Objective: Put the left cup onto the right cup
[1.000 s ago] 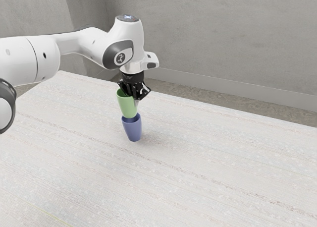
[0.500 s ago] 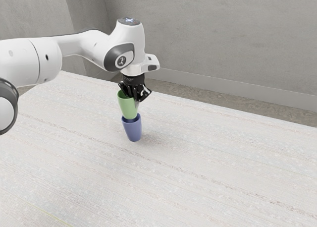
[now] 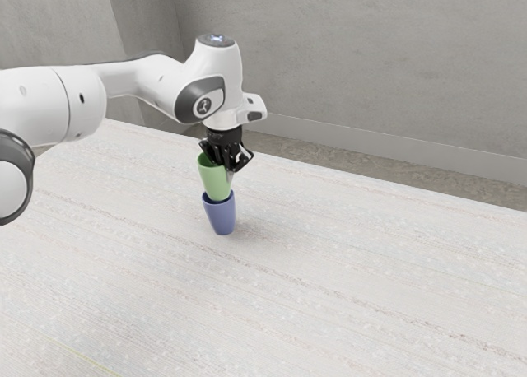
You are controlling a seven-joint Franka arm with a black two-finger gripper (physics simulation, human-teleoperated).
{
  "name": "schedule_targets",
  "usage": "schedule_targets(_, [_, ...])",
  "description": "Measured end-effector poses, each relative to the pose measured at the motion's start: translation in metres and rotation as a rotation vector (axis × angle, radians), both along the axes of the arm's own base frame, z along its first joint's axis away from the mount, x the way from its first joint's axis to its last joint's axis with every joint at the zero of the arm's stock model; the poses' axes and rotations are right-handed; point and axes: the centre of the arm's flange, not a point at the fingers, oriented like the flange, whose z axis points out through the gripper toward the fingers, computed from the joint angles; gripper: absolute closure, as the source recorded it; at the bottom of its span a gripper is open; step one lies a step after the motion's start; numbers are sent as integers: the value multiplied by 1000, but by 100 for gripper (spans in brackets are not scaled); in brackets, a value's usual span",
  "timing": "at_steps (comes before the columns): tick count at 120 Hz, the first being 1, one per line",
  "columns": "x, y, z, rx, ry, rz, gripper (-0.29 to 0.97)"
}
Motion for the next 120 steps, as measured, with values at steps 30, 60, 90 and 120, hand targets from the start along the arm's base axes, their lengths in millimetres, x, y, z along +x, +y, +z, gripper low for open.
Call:
schedule_targets(30, [0, 0, -3, -1, 2, 1, 78])
schedule_targets(60, [1, 0, -5, -1, 4, 1, 78])
schedule_targets(90, [2, 2, -9, 0, 3, 0, 78])
schedule_targets(120, [3, 2, -13, 1, 5, 0, 75])
